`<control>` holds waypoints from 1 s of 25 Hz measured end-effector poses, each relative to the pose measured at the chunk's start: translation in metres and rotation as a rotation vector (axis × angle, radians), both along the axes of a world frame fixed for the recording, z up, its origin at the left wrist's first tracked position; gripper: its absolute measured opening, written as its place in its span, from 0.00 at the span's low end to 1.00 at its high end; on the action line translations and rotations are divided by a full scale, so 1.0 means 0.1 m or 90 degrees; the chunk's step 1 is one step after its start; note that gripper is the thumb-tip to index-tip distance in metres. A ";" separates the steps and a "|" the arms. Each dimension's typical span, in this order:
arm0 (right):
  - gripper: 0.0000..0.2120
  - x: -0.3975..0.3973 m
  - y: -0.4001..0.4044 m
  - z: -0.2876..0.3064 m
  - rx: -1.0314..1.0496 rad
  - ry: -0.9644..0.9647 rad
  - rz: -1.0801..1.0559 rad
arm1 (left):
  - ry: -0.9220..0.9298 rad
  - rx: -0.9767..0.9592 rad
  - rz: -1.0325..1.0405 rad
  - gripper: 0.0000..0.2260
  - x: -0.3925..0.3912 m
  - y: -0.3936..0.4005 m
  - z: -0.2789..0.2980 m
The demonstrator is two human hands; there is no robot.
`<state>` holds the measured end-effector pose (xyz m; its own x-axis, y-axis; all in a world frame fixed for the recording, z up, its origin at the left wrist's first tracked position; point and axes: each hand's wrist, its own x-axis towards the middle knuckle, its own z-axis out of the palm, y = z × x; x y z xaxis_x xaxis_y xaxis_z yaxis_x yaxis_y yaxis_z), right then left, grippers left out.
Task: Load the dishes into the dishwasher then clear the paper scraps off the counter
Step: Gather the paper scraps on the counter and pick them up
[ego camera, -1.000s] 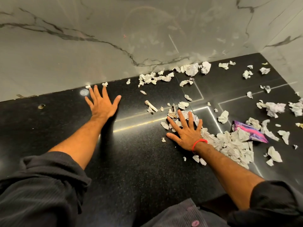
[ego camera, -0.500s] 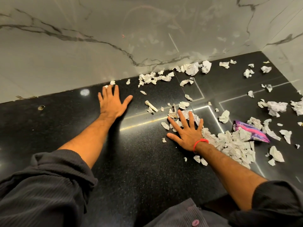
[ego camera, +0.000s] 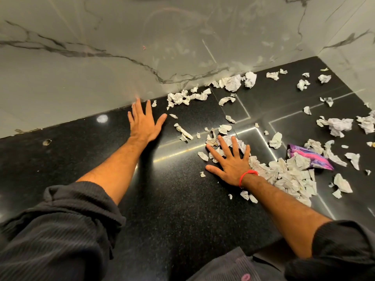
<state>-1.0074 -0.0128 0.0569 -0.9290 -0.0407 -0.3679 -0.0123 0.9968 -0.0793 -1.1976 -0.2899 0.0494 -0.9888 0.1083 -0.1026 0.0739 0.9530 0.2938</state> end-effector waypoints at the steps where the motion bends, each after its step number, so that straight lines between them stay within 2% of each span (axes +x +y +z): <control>1: 0.33 0.00 0.00 0.00 0.000 0.000 0.000 | -0.020 -0.013 -0.036 0.39 0.02 0.03 -0.02; 4: 0.34 0.00 0.01 0.00 -0.005 -0.001 -0.003 | -0.005 -0.026 -0.158 0.37 0.32 0.37 -0.09; 6: 0.34 -0.01 0.01 0.00 -0.005 -0.002 -0.004 | 0.083 -0.003 -0.203 0.32 0.49 0.48 -0.08; 8: 0.34 -0.01 0.01 0.00 -0.003 -0.002 -0.002 | 0.186 0.008 -0.113 0.27 0.40 0.40 -0.04; 10: 0.34 0.00 0.01 0.00 -0.003 -0.003 0.000 | 0.130 0.008 0.030 0.29 0.16 0.21 -0.02; 11: 0.34 0.00 0.01 0.00 -0.005 -0.003 -0.001 | 0.074 0.012 0.056 0.31 0.05 0.11 -0.02; 13: 0.34 -0.01 0.01 0.00 -0.005 0.001 -0.004 | 0.033 -0.016 0.008 0.33 -0.02 0.06 -0.09; 15: 0.35 0.00 0.01 0.00 -0.006 0.004 -0.001 | 0.061 -0.032 -0.092 0.33 0.13 0.20 -0.11; 17: 0.35 0.00 0.01 -0.01 -0.009 0.006 -0.002 | 0.126 0.007 -0.176 0.31 0.32 0.31 -0.14; 18: 0.35 0.00 0.01 -0.01 -0.011 0.007 -0.004 | 0.161 0.013 -0.184 0.29 0.32 0.33 -0.13; 20: 0.35 0.00 0.02 -0.01 -0.011 0.004 -0.002 | 0.184 -0.015 -0.098 0.28 0.16 0.31 -0.10; 22: 0.35 -0.01 0.02 -0.01 -0.011 0.003 -0.003 | 0.121 -0.037 -0.018 0.32 -0.07 0.21 -0.07; 25: 0.35 -0.01 0.02 0.00 -0.014 0.005 -0.003 | 0.051 0.020 -0.073 0.33 -0.16 0.20 -0.09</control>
<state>-1.0079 -0.0111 0.0569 -0.9318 -0.0441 -0.3602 -0.0082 0.9949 -0.1005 -1.2137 -0.2697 0.0409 -0.9746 0.2230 -0.0190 0.2061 0.9274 0.3122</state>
